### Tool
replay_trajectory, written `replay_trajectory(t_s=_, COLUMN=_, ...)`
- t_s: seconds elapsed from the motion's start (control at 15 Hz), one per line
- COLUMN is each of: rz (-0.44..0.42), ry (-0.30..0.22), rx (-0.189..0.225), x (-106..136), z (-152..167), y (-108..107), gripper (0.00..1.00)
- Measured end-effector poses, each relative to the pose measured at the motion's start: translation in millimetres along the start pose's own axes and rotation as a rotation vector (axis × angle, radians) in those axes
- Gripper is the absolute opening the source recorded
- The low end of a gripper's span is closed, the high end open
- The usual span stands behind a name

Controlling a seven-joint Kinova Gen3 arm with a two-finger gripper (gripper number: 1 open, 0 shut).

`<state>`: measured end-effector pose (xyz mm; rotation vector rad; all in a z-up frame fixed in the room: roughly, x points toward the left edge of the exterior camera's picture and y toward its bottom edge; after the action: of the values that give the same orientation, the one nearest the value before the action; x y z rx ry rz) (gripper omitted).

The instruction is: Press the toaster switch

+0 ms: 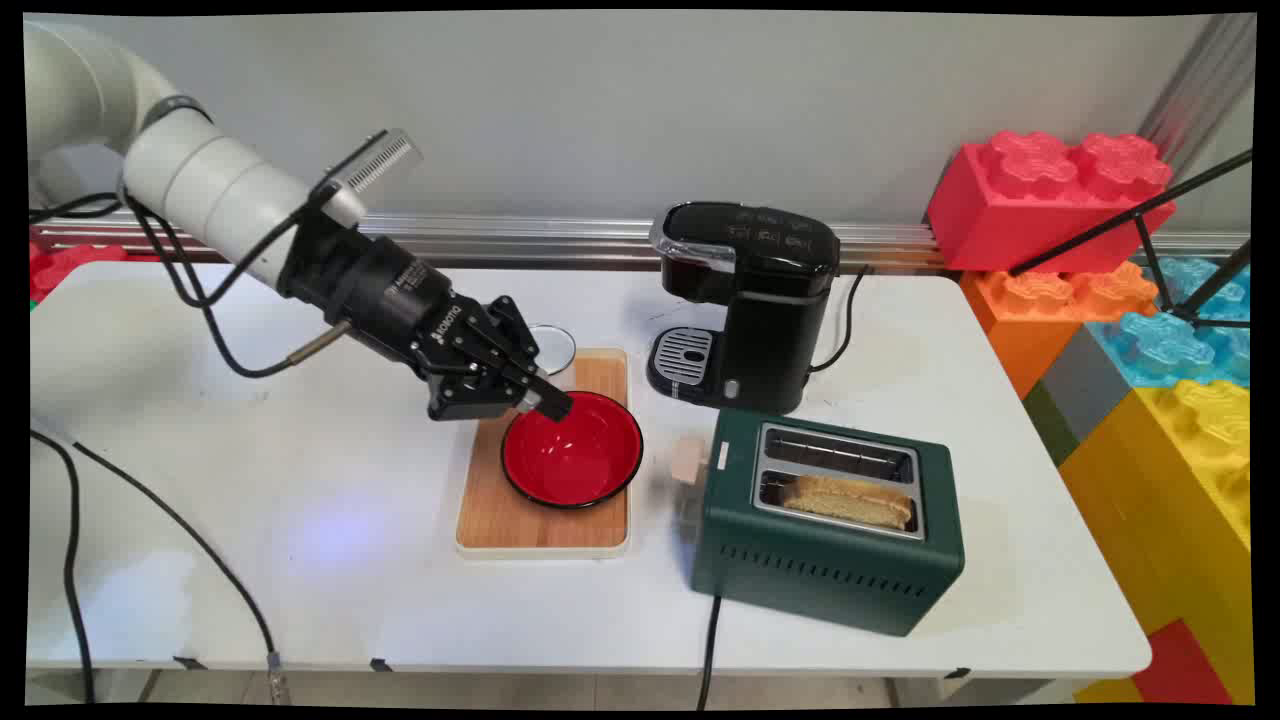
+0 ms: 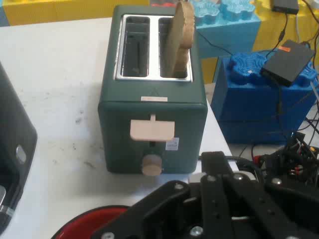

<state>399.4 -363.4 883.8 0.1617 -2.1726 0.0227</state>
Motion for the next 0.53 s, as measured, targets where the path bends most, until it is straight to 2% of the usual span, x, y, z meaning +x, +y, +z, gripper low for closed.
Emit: replay_trajectory(t_s=0.53, rz=0.004, ry=0.000, rx=0.023, x=0, z=35, y=-6, gripper=0.00)
